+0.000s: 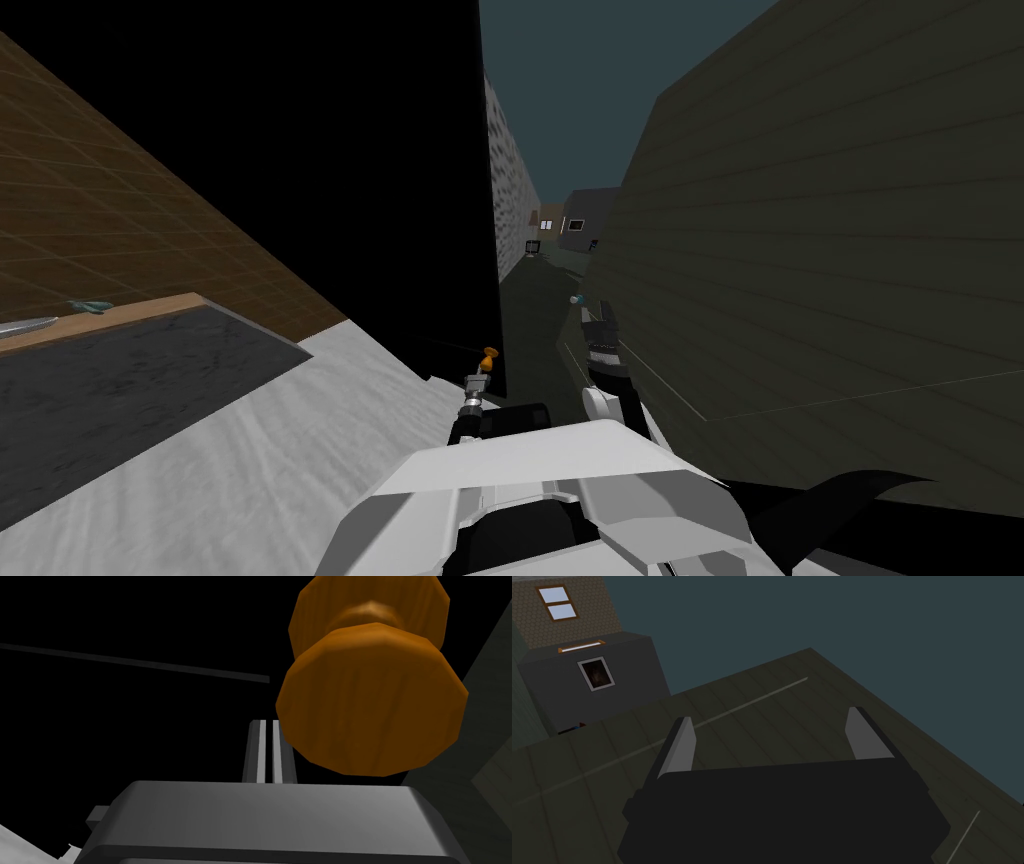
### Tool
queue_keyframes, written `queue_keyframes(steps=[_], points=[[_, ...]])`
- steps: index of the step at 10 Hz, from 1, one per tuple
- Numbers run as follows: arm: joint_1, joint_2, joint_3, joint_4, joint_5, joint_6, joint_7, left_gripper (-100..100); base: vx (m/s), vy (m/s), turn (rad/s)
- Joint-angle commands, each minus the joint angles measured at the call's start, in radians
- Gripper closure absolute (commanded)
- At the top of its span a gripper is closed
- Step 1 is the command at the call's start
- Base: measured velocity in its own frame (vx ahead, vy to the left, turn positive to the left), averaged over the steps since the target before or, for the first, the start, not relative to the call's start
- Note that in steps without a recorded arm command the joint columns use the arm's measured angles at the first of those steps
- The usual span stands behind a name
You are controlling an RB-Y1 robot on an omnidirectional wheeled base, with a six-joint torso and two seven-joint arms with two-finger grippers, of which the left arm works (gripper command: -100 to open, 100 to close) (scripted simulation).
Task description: Push the door open
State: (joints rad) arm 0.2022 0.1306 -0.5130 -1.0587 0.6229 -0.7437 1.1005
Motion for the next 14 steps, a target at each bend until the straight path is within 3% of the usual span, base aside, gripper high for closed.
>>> queue_keyframes(steps=[1, 3, 4, 6, 14], points=[[0.009, -0.004, -0.025, -0.033, -0.008, -0.009, 0.004, -100, -0.071, 0.049, -0.042], [0.014, 0.013, -0.054, -0.033, -0.014, -0.043, 0.029, -100, -0.063, 0.041, -0.082], [0.014, 0.013, -0.054, -0.033, -0.014, -0.043, 0.029, -100, -0.049, 0.035, -0.041], [0.019, 0.027, -0.078, -0.032, -0.02, -0.071, 0.049, -100, -0.048, 0.031, -0.06], [0.021, 0.036, -0.094, -0.032, -0.023, -0.09, 0.062, -100, -0.014, 0.01, -0.015]])
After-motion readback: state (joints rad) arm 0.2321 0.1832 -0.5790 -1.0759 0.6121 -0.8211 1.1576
